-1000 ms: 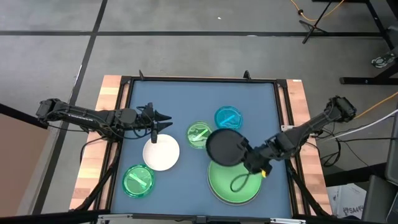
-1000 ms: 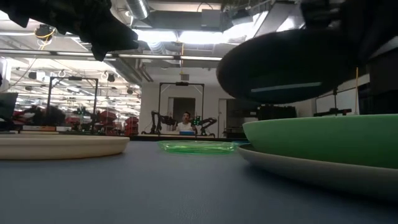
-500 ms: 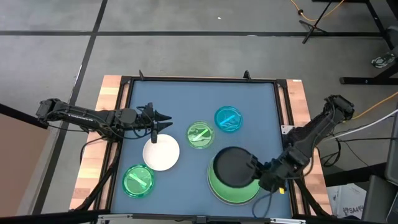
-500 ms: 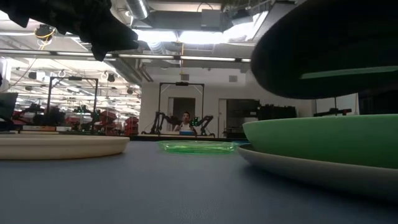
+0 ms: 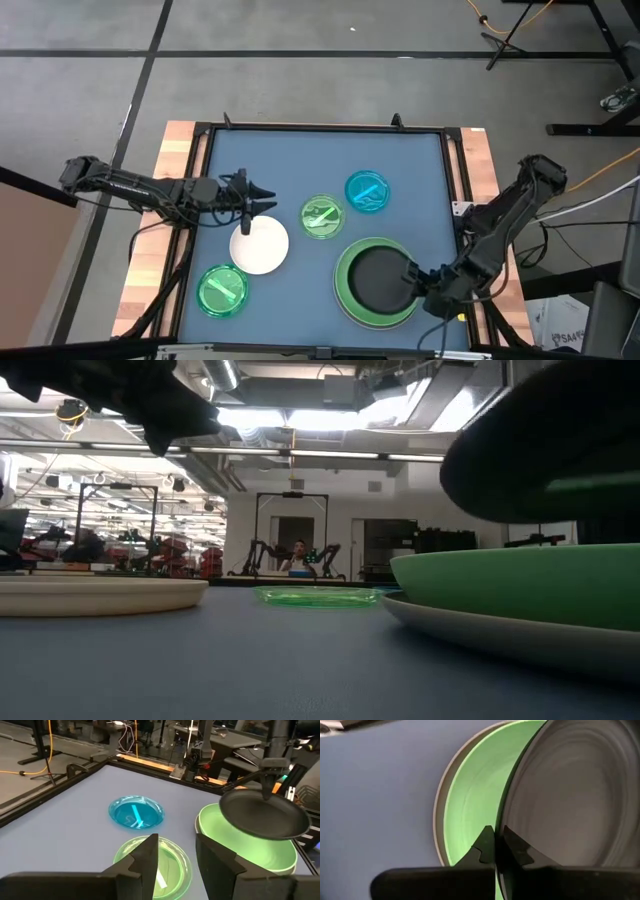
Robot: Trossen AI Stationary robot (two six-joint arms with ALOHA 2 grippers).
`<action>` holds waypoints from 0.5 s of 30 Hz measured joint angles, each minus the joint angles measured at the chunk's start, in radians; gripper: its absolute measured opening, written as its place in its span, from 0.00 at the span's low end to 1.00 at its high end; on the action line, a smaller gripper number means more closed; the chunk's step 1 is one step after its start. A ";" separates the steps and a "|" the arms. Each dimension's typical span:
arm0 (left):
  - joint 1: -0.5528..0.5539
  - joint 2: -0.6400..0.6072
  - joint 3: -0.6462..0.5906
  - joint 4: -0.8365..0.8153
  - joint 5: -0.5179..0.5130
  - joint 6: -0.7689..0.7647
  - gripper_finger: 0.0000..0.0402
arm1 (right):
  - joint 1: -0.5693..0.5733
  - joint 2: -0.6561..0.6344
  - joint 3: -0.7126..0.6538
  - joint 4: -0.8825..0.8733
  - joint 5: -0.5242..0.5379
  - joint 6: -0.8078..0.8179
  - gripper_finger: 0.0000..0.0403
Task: Stack plastic plates
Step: Stack the black plate on top of the green plate
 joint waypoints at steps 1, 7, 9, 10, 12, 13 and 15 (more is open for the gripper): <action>-0.003 0.000 0.000 0.000 0.000 0.000 0.31 | 0.000 0.015 0.000 0.001 0.000 -0.001 0.00; -0.013 0.000 0.000 0.000 0.000 0.002 0.31 | 0.000 0.093 0.000 0.024 0.006 -0.007 0.00; -0.013 0.000 0.000 0.000 0.000 0.002 0.31 | 0.000 0.111 0.000 0.036 0.016 -0.029 0.00; -0.013 0.000 0.000 0.000 0.000 0.002 0.31 | 0.000 0.117 0.000 0.038 0.022 -0.035 0.00; -0.013 0.000 0.000 0.000 0.000 0.003 0.31 | 0.000 0.132 0.000 0.036 0.035 -0.047 0.00; -0.013 0.000 0.000 0.000 0.000 0.003 0.31 | 0.000 0.140 0.000 0.037 0.036 -0.047 0.00; -0.013 0.000 0.000 0.000 0.000 0.003 0.31 | 0.000 0.156 0.000 0.036 0.034 -0.047 0.00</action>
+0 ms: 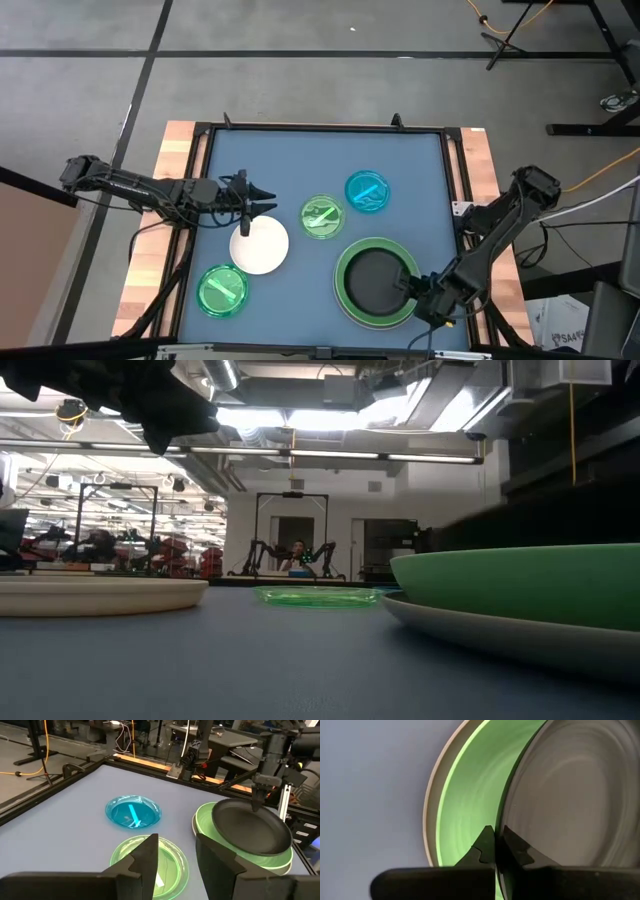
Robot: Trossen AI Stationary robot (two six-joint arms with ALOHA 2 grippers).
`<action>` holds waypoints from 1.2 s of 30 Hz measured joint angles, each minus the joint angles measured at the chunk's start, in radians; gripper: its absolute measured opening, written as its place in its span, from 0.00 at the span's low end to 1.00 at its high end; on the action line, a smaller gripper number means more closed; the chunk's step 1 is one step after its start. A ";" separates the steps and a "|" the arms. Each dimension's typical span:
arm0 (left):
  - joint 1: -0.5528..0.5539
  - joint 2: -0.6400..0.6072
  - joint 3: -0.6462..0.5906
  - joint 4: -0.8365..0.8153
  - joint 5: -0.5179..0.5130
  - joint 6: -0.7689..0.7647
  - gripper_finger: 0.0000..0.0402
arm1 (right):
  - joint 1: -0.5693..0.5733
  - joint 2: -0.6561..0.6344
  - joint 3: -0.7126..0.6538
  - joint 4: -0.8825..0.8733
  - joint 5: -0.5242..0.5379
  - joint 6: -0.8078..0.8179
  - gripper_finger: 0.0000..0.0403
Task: Stack plastic plates
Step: Stack the black plate on top of the green plate, then stack the white plate on top of the black plate
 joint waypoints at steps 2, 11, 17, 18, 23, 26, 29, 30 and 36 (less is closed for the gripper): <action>0.000 0.000 0.000 0.000 0.000 0.000 0.31 | 0.000 0.017 0.000 0.001 0.000 0.000 0.00; 0.000 0.000 0.000 0.000 0.000 0.000 0.31 | 0.000 0.053 0.000 0.012 -0.009 0.017 0.00; 0.000 0.000 0.000 -0.001 0.000 0.000 0.31 | 0.000 0.053 0.000 0.011 -0.009 0.055 0.00; 0.000 0.000 0.000 -0.001 0.000 0.000 0.31 | 0.000 0.053 0.000 0.011 -0.009 0.056 0.01; 0.000 0.000 0.000 -0.001 0.000 0.000 0.31 | 0.000 0.053 0.000 0.011 -0.009 0.057 0.07; 0.000 0.000 0.000 -0.001 0.000 0.000 0.31 | 0.000 0.053 0.000 0.011 -0.009 0.058 0.11; 0.000 0.000 0.000 -0.001 0.000 0.000 0.31 | 0.000 0.053 0.000 0.011 -0.009 0.058 0.16; 0.000 0.000 0.000 -0.001 0.000 0.000 0.31 | 0.000 0.053 0.000 0.011 -0.009 0.059 0.17; 0.000 0.000 0.000 -0.001 0.000 0.000 0.31 | 0.000 0.053 0.000 0.010 -0.009 0.058 0.20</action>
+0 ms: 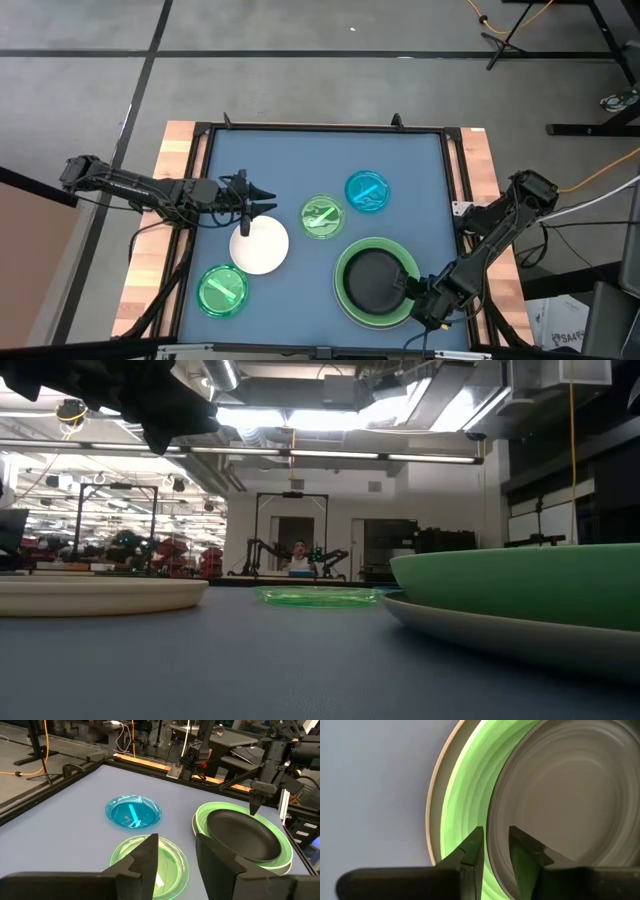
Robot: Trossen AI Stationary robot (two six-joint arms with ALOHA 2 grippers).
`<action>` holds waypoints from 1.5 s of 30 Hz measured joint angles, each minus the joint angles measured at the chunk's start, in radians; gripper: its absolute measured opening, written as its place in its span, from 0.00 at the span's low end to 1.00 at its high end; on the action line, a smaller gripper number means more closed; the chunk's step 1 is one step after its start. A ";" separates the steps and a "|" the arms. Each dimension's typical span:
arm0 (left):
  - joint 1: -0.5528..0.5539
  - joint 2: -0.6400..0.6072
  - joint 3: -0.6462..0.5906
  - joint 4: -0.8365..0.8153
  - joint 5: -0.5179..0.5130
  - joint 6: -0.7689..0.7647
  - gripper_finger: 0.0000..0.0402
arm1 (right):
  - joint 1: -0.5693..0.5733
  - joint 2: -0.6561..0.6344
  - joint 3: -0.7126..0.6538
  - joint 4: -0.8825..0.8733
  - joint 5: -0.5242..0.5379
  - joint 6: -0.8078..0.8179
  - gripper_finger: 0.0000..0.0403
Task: Stack plastic plates
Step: Stack the white plate on top of the black plate
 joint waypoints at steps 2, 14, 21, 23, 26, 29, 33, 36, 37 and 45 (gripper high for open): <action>0.000 0.000 0.000 0.000 0.000 0.000 0.31 | 0.000 0.000 0.000 0.000 0.000 0.000 0.20; 0.000 0.000 0.000 0.000 0.000 0.000 0.31 | 0.000 0.000 0.000 0.000 -0.001 0.069 0.19; 0.000 0.000 0.000 0.000 0.000 -0.001 0.31 | 0.000 -0.004 -0.001 0.001 -0.001 0.070 0.19; 0.000 0.000 0.000 0.000 0.000 -0.001 0.31 | 0.000 -0.011 -0.001 0.001 -0.001 0.069 0.19; 0.000 0.000 0.000 0.000 0.000 -0.001 0.31 | 0.000 -0.031 -0.001 0.002 -0.001 0.069 0.19; 0.000 0.000 0.000 0.000 0.000 -0.002 0.31 | 0.000 -0.053 -0.001 0.002 -0.001 0.069 0.19; 0.000 0.000 0.000 0.000 0.000 -0.003 0.31 | 0.000 -0.083 -0.001 0.002 0.002 0.068 0.19; 0.000 0.000 0.000 0.000 0.000 -0.003 0.31 | 0.000 -0.109 -0.001 0.002 0.004 0.068 0.19; 0.000 0.000 0.000 0.000 0.000 -0.003 0.31 | 0.000 -0.117 -0.001 0.003 0.008 0.068 0.19; 0.000 0.000 0.000 0.000 0.000 -0.022 0.31 | 0.000 -0.183 -0.001 0.000 0.062 0.067 0.19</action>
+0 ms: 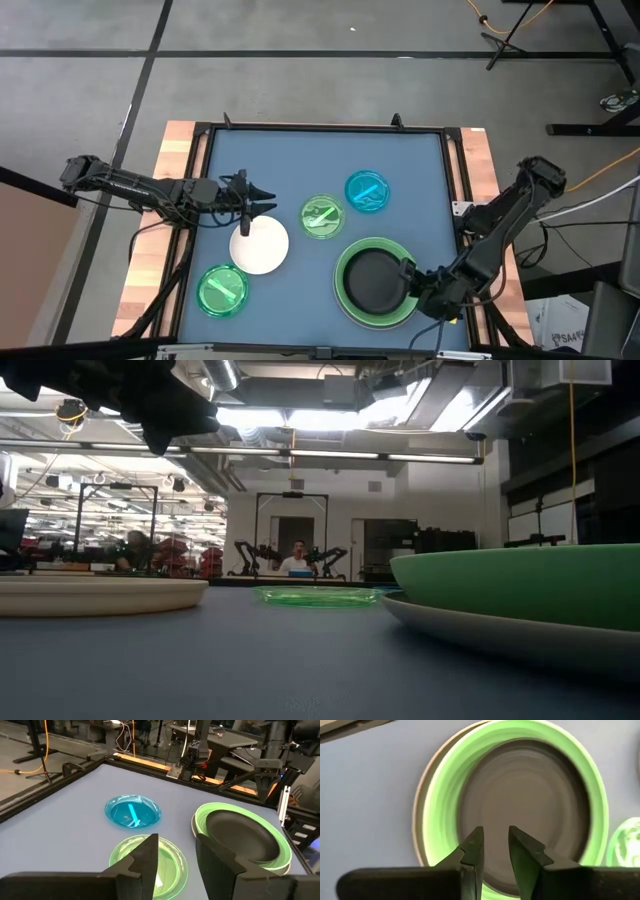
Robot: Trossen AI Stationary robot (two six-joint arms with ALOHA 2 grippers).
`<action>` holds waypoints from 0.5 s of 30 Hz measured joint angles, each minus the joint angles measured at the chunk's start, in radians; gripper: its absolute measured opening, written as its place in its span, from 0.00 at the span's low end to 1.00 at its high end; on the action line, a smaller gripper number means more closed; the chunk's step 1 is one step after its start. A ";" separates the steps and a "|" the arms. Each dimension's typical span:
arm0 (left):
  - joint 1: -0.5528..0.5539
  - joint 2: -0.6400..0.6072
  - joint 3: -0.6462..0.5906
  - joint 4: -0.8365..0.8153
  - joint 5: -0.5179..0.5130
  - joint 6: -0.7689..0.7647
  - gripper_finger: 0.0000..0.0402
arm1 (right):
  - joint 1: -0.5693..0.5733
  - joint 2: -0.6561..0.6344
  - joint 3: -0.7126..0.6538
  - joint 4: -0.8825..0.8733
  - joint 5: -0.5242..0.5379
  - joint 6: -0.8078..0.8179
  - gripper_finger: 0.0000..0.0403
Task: Stack plastic plates
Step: Stack the white plate on top of the black plate
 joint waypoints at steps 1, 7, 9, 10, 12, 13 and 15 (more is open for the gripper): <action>0.000 0.000 0.000 0.000 0.000 -0.008 0.31 | 0.000 -0.009 0.000 0.000 0.012 0.000 0.19; 0.000 0.000 0.000 0.000 0.000 -0.032 0.31 | 0.000 -0.059 0.000 -0.033 0.079 -0.008 0.19; 0.000 0.000 0.000 0.000 0.000 -0.032 0.31 | 0.000 -0.075 0.000 -0.053 0.102 -0.012 0.19; 0.000 0.000 0.000 0.000 0.000 -0.032 0.31 | 0.000 -0.084 0.000 -0.066 0.114 -0.013 0.19; 0.001 0.000 0.000 0.000 -0.004 -0.032 0.31 | 0.000 -0.100 0.000 -0.087 0.137 -0.027 0.19; 0.001 0.000 0.000 0.001 -0.009 -0.032 0.31 | 0.000 -0.108 0.000 -0.095 0.149 -0.031 0.19; 0.005 0.000 0.000 0.005 -0.011 -0.033 0.31 | 0.000 -0.125 0.000 -0.116 0.178 -0.037 0.19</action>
